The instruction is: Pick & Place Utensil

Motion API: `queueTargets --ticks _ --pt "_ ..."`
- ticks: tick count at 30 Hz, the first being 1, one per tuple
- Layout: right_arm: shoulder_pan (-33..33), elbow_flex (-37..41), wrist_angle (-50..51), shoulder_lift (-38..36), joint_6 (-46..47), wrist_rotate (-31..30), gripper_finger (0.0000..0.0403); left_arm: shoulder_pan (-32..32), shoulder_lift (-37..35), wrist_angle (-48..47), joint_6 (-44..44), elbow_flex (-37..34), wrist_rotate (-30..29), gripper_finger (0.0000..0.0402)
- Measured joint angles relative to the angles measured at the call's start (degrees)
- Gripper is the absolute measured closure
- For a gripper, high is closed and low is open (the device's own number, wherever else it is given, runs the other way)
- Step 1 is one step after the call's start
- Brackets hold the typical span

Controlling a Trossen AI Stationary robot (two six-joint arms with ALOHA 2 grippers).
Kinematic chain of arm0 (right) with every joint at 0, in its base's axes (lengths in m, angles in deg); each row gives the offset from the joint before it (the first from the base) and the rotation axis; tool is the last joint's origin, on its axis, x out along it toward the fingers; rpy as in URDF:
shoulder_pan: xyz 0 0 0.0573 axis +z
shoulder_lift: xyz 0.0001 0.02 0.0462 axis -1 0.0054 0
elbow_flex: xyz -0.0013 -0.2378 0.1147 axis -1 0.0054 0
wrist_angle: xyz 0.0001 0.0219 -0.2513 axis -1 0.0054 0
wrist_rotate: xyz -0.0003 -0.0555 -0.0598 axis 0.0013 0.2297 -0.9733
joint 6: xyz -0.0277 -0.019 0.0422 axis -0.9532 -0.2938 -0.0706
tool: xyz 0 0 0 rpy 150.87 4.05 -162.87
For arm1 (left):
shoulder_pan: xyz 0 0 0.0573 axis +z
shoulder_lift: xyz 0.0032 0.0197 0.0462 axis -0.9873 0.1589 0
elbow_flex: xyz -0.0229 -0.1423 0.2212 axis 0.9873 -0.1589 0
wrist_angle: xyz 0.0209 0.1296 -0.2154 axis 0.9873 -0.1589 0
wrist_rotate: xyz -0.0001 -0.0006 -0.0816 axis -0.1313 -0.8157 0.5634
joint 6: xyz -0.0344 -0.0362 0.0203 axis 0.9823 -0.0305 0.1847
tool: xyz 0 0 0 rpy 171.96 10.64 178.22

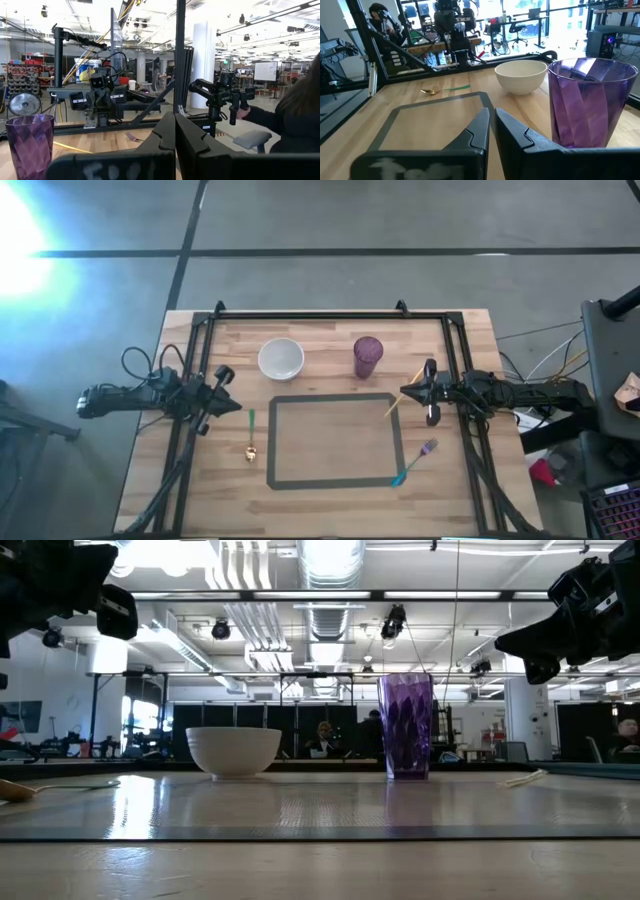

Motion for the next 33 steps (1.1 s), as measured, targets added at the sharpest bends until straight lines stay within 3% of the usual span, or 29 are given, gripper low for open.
queueTargets --ticks 11,33 --pt "0.0 0.0 0.0 0.0 -10.2 0.0 0.0376 0.0 0.0 0.0 0.0 0.0 0.0 0.0401" --pt "0.0 0.0 -0.3 0.0 -11.9 0.0 0.0376 0.0 0.0 0.4 -0.6 0.0 -1.9 0.0401"
